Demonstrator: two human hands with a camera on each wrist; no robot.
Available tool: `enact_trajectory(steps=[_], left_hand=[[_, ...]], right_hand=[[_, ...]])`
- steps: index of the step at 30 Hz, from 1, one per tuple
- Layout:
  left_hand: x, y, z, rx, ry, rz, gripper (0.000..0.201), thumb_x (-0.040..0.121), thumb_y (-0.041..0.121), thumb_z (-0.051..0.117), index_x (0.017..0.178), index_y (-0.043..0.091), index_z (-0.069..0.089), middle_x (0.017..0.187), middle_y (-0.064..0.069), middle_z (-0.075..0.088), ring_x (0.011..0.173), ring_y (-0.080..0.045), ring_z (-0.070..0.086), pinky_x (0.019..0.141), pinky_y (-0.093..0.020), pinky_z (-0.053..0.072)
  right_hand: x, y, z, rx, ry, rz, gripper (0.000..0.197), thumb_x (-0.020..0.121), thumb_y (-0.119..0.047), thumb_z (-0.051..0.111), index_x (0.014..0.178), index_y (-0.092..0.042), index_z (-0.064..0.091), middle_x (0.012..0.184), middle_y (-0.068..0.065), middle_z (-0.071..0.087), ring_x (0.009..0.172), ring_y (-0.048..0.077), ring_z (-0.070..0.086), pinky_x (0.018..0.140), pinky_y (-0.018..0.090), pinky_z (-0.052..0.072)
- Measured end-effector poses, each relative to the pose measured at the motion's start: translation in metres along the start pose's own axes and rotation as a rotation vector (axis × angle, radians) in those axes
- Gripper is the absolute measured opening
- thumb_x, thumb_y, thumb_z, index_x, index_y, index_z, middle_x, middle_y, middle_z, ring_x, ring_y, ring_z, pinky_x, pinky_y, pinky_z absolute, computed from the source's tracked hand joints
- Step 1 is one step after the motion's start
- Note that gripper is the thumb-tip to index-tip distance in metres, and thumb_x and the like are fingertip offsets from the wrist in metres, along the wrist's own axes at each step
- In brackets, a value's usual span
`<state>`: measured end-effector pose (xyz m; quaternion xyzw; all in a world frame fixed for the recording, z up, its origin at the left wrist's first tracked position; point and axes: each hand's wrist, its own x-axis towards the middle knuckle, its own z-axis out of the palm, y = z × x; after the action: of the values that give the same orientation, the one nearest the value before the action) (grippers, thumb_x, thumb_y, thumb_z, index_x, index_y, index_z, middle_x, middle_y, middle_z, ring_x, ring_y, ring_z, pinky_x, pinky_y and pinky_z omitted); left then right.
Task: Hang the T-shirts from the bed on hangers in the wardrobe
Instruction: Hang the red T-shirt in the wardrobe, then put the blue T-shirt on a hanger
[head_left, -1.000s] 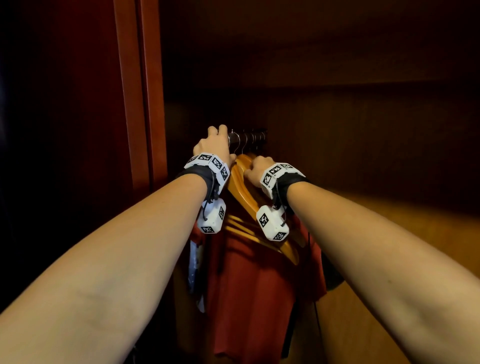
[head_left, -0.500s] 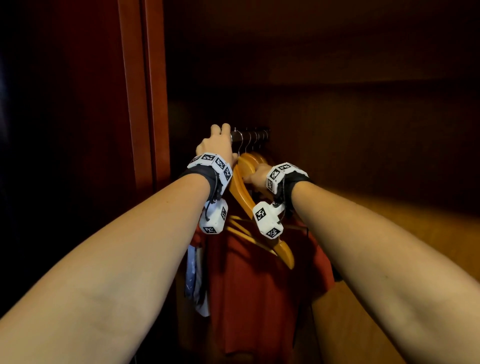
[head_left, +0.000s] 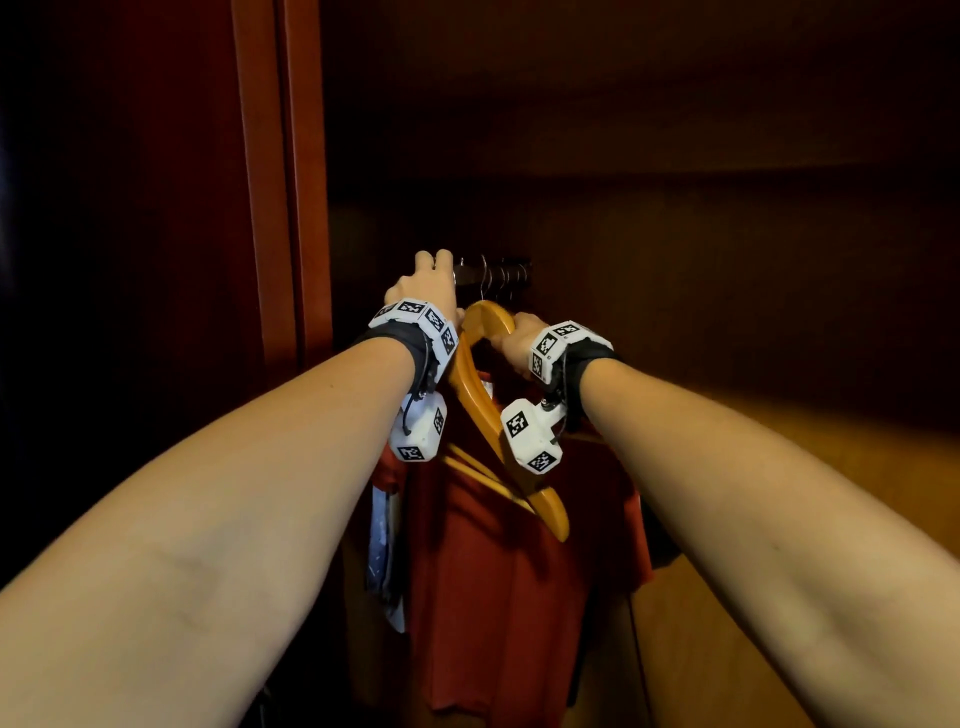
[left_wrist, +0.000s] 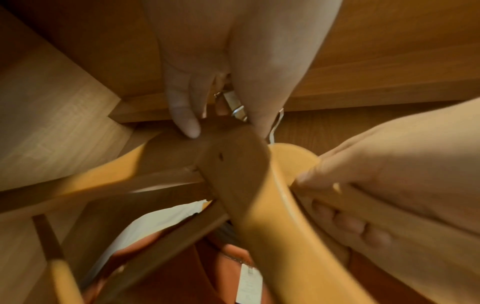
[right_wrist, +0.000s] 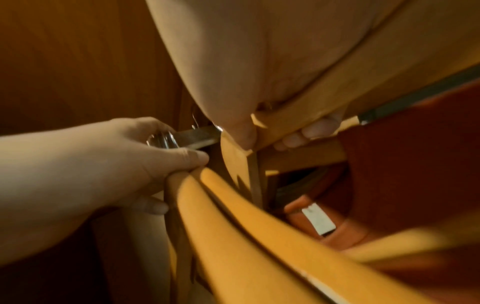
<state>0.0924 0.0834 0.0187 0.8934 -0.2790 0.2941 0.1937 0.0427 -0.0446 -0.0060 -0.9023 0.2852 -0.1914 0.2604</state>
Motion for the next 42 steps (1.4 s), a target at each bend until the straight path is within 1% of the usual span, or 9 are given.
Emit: enact_trajectory(steps=[2, 8, 11, 16, 22, 28, 36, 39, 42], left_hand=[[0.0, 0.002, -0.001, 0.013, -0.014, -0.007, 0.065, 0.088, 0.03, 0.072, 0.138, 0.01, 0.036, 0.138, -0.014, 0.041, 0.113, -0.04, 0.058, 0.082, -0.044, 0.048], [-0.006, 0.014, -0.004, 0.045, 0.006, -0.053, 0.068, 0.087, 0.033, 0.07, 0.141, 0.007, 0.038, 0.143, -0.016, 0.036, 0.129, -0.036, 0.04, 0.091, -0.044, 0.047], [-0.016, 0.024, -0.009, 0.079, 0.044, -0.037, 0.065, 0.088, 0.038, 0.066, 0.14, 0.008, 0.042, 0.144, -0.015, 0.036, 0.134, -0.035, 0.032, 0.096, -0.046, 0.044], [-0.033, 0.041, -0.017, 0.104, 0.058, -0.018, 0.062, 0.089, 0.043, 0.061, 0.14, 0.011, 0.045, 0.151, -0.015, 0.032, 0.145, -0.035, 0.018, 0.109, -0.051, 0.029], [-0.053, 0.06, -0.021, -0.136, -0.047, 0.092, 0.059, 0.089, 0.037, 0.062, 0.139, 0.011, 0.045, 0.142, -0.012, 0.045, 0.133, -0.033, 0.038, 0.104, -0.051, 0.038], [-0.064, 0.074, -0.026, -0.375, -0.144, 0.21, 0.066, 0.085, 0.034, 0.067, 0.142, 0.012, 0.042, 0.135, -0.014, 0.051, 0.124, -0.036, 0.048, 0.097, -0.048, 0.046], [-0.102, 0.083, -0.039, -0.78, -0.25, 0.329, 0.048, 0.085, 0.031, 0.067, 0.129, 0.016, 0.054, 0.116, -0.006, 0.063, 0.104, -0.026, 0.06, 0.089, -0.04, 0.05], [-0.126, 0.089, -0.046, -0.944, -0.352, 0.382, 0.045, 0.089, 0.031, 0.065, 0.13, 0.017, 0.054, 0.114, -0.002, 0.059, 0.101, -0.021, 0.055, 0.083, -0.034, 0.044], [-0.156, 0.1, -0.053, -1.136, -0.504, 0.397, 0.037, 0.09, 0.034, 0.061, 0.123, 0.018, 0.056, 0.108, -0.004, 0.061, 0.099, -0.027, 0.06, 0.086, -0.043, 0.052]], right_hand=[[-0.011, 0.001, -0.014, 0.03, 0.037, -0.009, 0.032, 0.096, -0.035, 0.056, 0.119, -0.014, 0.053, 0.098, 0.01, 0.065, 0.089, 0.029, 0.066, 0.09, 0.045, 0.055], [-0.03, 0.009, -0.038, 0.016, 0.115, -0.071, 0.041, 0.094, -0.046, 0.055, 0.123, -0.016, 0.056, 0.105, 0.01, 0.067, 0.092, 0.03, 0.066, 0.088, 0.045, 0.055], [-0.041, 0.016, -0.047, 0.025, 0.154, -0.091, 0.038, 0.092, -0.045, 0.058, 0.115, -0.015, 0.059, 0.103, 0.011, 0.067, 0.089, 0.03, 0.068, 0.082, 0.043, 0.057], [-0.063, 0.029, -0.062, -0.03, 0.259, -0.117, 0.033, 0.084, -0.051, 0.057, 0.097, -0.021, 0.061, 0.095, 0.008, 0.068, 0.084, 0.032, 0.067, 0.082, 0.048, 0.057], [-0.101, 0.04, -0.085, -0.102, 0.395, -0.084, 0.026, 0.083, -0.047, 0.054, 0.09, -0.023, 0.062, 0.095, 0.008, 0.066, 0.087, 0.035, 0.063, 0.08, 0.041, 0.052], [-0.139, 0.041, -0.1, -0.183, 0.483, -0.021, 0.029, 0.084, -0.05, 0.052, 0.091, -0.023, 0.061, 0.092, 0.005, 0.065, 0.085, 0.032, 0.062, 0.077, 0.038, 0.049], [-0.208, 0.034, -0.097, -0.329, 0.609, 0.136, 0.034, 0.086, -0.054, 0.051, 0.099, -0.024, 0.06, 0.089, 0.003, 0.062, 0.078, 0.028, 0.062, 0.07, 0.034, 0.048], [-0.245, 0.039, -0.094, -0.361, 0.66, 0.196, 0.038, 0.086, -0.058, 0.048, 0.103, -0.025, 0.058, 0.09, 0.003, 0.064, 0.075, 0.026, 0.063, 0.075, 0.038, 0.055], [-0.287, 0.045, -0.092, -0.375, 0.691, 0.25, 0.038, 0.088, -0.06, 0.048, 0.103, -0.026, 0.057, 0.085, 0.0, 0.063, 0.071, 0.022, 0.063, 0.072, 0.038, 0.057]])
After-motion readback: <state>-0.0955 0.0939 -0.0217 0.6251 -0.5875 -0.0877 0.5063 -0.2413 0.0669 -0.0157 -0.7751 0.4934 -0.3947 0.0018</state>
